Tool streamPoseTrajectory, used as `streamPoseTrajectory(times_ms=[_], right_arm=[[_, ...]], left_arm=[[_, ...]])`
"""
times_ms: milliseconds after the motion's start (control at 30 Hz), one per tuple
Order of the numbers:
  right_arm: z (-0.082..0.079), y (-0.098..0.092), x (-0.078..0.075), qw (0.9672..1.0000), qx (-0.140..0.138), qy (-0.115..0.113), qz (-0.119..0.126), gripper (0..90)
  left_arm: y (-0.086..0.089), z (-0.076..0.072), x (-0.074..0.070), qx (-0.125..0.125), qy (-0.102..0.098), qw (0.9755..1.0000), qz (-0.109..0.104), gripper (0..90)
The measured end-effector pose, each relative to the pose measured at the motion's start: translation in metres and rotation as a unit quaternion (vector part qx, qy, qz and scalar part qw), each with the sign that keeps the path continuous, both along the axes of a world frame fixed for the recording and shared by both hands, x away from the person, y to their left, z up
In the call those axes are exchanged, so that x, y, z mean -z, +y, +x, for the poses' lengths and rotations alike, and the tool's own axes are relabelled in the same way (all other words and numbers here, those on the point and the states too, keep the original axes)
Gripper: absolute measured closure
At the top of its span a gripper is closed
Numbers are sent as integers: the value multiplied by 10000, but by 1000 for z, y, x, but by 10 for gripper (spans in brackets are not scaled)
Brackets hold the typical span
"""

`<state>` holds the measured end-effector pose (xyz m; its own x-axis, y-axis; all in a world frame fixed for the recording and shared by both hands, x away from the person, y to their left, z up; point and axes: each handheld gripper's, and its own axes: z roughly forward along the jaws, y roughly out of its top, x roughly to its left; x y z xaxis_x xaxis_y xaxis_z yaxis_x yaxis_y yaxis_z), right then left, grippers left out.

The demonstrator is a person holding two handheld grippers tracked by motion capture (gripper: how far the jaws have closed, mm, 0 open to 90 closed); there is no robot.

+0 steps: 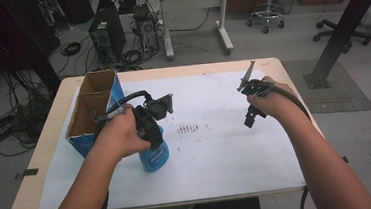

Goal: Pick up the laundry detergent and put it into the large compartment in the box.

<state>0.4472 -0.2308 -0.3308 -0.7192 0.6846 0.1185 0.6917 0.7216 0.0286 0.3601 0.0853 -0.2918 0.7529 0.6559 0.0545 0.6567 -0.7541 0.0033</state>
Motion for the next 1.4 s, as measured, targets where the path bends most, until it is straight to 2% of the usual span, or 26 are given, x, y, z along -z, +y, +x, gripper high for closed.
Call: streamPoseTrajectory(times_ms=[133,367,500,567,600,633,733,767,867,900,967,1000,1033,1067,1167,1200,1400], right_arm=[[0,0,0,10000,17,8,4,72],[-1,0,0,10000,30,10,11,73],[-1,-1,-3,10000,47,-5,20,73],[-1,-1,-4,10000,43,-15,19,73],[-1,-1,-4,10000,43,-15,19,73],[-1,-1,-5,10000,46,-19,8,73],[-2,-1,-6,10000,32,-26,20,73],[-2,0,-7,10000,28,-32,13,73],[-2,0,-8,10000,33,-43,4,73],[-2,0,-8,10000,33,-43,4,73],[-3,0,-9,10000,28,-48,14,73],[-3,0,-9,10000,28,-48,14,73],[-3,0,-9,10000,34,-40,7,73],[-3,0,-9,10000,34,-40,7,73],[-3,-1,-9,10000,38,-32,10,73],[-2,-1,-9,10000,39,-40,5,73],[-3,-2,-10,10000,50,-50,15,74]], left_arm=[[0,0,0,-55,-12,10000,9,375],[-3,-1,-2,-12,-24,10000,34,378],[-5,-3,-11,54,-15,10000,44,378],[-6,-6,-23,61,-98,9999,20,378],[-6,-6,-23,61,-98,9999,20,378],[-6,-7,-31,85,-148,9999,9,378],[-6,-7,-38,77,-135,9999,20,378],[-4,-7,-46,13,-143,9999,-37,378],[-3,-6,-59,-36,-173,9998,-35,378],[-3,-6,-59,-36,-173,9998,-35,378],[0,-6,-72,-99,-248,9996,-26,378],[0,-6,-72,-99,-248,9996,-26,379],[2,-5,-81,-173,-289,9994,-26,378],[2,-5,-81,-173,-289,9994,-26,378],[6,-5,-94,-262,-390,9989,-31,378],[8,-5,-102,-316,-428,9985,-79,378],[14,-3,-117,-386,-368,9984,-201,378]])
